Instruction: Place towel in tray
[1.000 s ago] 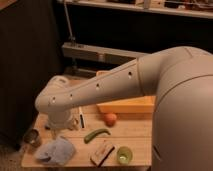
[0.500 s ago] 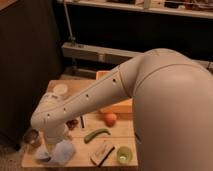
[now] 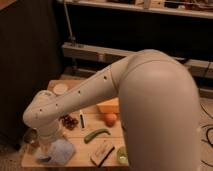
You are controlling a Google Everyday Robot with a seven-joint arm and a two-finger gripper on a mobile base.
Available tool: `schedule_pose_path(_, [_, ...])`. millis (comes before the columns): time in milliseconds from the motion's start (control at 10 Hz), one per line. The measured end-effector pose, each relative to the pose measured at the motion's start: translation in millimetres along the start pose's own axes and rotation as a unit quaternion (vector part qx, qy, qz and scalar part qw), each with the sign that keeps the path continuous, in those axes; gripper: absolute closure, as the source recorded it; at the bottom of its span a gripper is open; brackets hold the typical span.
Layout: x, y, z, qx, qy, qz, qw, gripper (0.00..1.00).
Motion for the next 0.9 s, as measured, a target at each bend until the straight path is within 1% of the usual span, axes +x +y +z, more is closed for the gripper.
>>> schedule_pose_path(200, [-11, 11, 9, -0.010, 0.027, -0.027, 0.9992, 0.35])
schedule_pose_path(300, [-9, 13, 14, -0.013, 0.034, -0.034, 0.9988, 0.35])
schedule_pose_path(400, [-5, 13, 22, -0.014, 0.042, -0.037, 0.9983, 0.35])
schedule_pose_path(500, [0, 12, 36, -0.005, 0.052, -0.035, 0.9980, 0.35])
schedule_pose_path(600, [1, 14, 46, 0.005, 0.054, -0.032, 0.9980, 0.35])
schedule_pose_path(700, [2, 12, 57, 0.021, 0.050, -0.029, 0.9981, 0.35])
schedule_pose_path(900, [-2, 10, 72, 0.035, 0.026, -0.031, 0.9986, 0.35])
